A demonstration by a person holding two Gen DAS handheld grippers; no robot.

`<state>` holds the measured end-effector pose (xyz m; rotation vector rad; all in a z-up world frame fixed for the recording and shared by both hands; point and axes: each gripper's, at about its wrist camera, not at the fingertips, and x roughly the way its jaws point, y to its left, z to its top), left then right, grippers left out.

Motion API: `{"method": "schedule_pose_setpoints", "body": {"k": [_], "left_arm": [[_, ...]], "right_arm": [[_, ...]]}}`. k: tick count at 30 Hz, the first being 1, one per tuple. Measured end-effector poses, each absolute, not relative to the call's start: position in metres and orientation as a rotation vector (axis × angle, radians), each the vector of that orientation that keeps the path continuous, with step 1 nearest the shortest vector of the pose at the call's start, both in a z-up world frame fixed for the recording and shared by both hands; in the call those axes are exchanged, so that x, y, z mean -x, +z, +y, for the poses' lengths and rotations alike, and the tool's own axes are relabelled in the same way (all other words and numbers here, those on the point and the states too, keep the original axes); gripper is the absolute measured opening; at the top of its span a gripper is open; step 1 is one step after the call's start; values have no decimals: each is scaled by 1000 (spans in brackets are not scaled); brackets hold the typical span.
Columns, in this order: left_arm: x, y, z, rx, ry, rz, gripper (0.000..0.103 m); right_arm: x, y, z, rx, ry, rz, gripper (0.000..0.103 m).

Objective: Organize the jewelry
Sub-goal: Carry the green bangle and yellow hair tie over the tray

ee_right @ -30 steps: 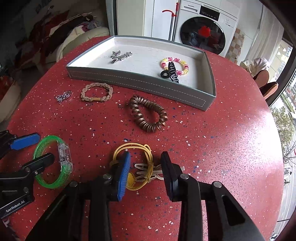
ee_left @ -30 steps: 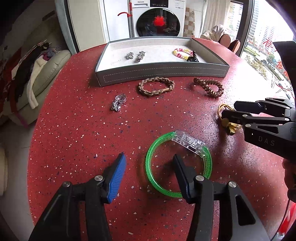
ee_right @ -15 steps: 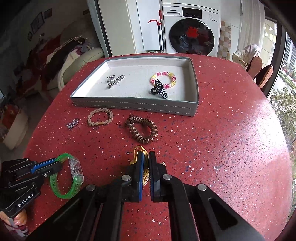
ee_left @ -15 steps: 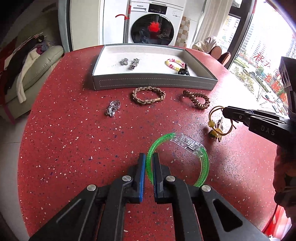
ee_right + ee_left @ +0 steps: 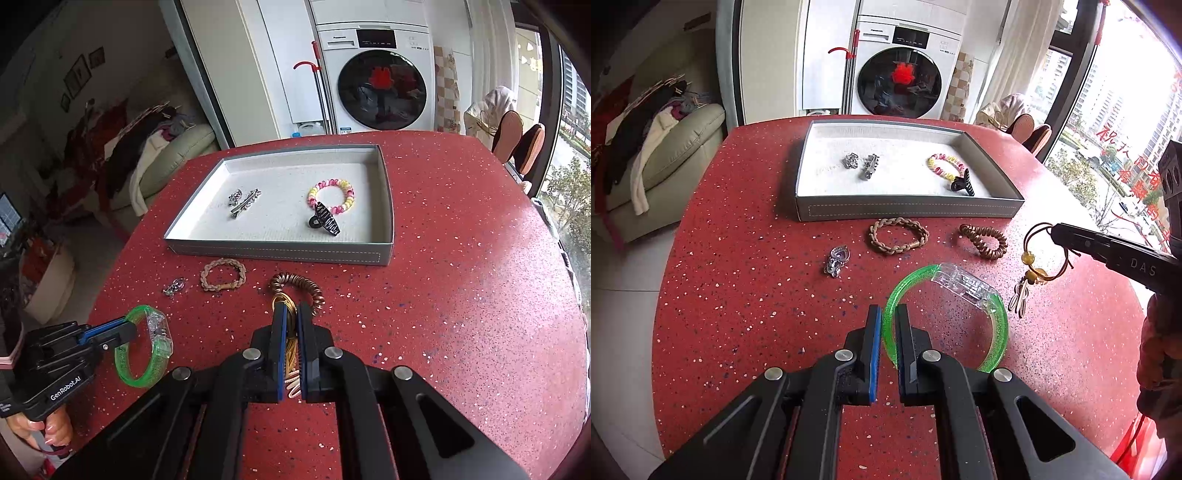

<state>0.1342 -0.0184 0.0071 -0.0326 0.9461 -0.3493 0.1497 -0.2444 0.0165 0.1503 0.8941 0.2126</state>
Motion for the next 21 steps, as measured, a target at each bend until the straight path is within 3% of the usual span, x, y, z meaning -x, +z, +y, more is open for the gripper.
{"method": "schedule_pose_setpoints", "body": {"k": [10,21], "left_arm": [[-180,43,-19,17,-336,880,26],[-281,54,-20,24,-269,874,26]], "right_arm": [[-193,40,-247,-181,221,855,6],[-278,44,-255,-275,203,839,6]]}}
